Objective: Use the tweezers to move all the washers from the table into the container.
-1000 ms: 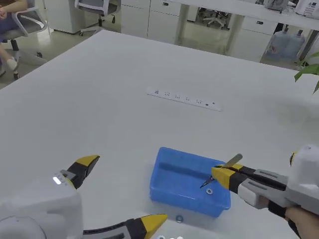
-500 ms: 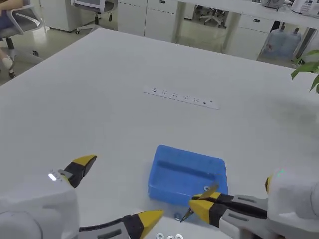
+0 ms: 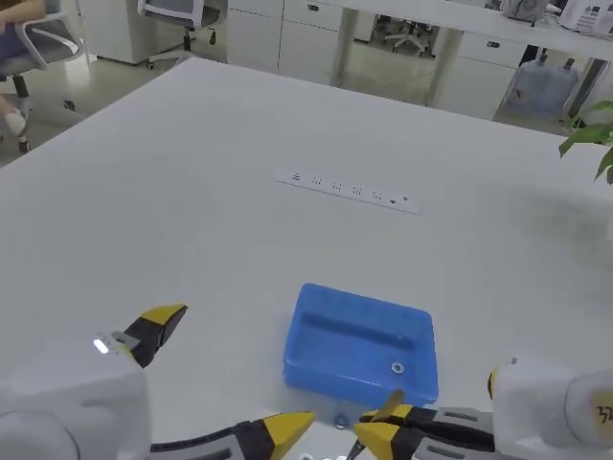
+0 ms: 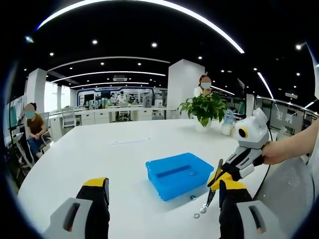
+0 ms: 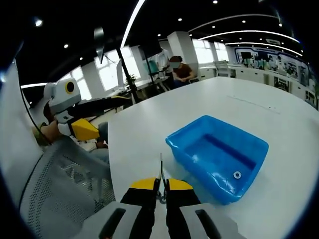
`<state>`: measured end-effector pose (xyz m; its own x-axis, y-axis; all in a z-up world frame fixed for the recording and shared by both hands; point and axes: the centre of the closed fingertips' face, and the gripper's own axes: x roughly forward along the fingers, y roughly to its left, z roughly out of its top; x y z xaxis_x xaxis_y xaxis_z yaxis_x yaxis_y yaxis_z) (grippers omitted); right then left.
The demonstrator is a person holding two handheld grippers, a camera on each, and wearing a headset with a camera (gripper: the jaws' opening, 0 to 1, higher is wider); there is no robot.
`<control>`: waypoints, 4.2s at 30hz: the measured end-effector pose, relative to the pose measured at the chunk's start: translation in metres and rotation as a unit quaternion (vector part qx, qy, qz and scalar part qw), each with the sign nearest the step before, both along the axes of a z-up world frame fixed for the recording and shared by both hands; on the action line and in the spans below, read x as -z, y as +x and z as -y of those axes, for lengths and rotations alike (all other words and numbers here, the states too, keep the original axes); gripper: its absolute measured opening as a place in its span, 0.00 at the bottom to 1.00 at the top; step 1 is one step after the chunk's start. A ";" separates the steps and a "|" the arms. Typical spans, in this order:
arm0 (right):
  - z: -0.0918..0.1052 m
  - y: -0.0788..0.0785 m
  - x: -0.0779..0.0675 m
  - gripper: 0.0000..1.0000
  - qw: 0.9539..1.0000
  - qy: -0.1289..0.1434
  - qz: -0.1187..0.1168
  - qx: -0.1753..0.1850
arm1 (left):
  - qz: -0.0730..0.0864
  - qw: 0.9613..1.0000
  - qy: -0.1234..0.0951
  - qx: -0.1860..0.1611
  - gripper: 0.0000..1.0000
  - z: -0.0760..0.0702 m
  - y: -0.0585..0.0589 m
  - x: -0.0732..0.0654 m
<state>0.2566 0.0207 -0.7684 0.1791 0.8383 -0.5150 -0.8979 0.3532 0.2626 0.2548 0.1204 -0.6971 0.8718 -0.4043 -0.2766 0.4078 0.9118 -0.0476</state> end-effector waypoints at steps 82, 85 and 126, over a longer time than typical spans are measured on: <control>0.017 0.118 -0.007 0.02 0.993 -0.054 0.003 0.108 | -0.003 1.000 -0.013 -0.001 0.90 -0.001 -0.001 -0.001; 0.018 0.119 -0.008 0.02 0.993 -0.050 0.003 0.110 | -0.004 1.000 -0.012 0.000 0.90 -0.001 -0.001 0.000; -0.017 -0.008 0.004 0.03 0.999 -0.010 -0.039 -0.010 | -0.015 1.000 -0.014 0.001 0.84 -0.003 -0.002 0.004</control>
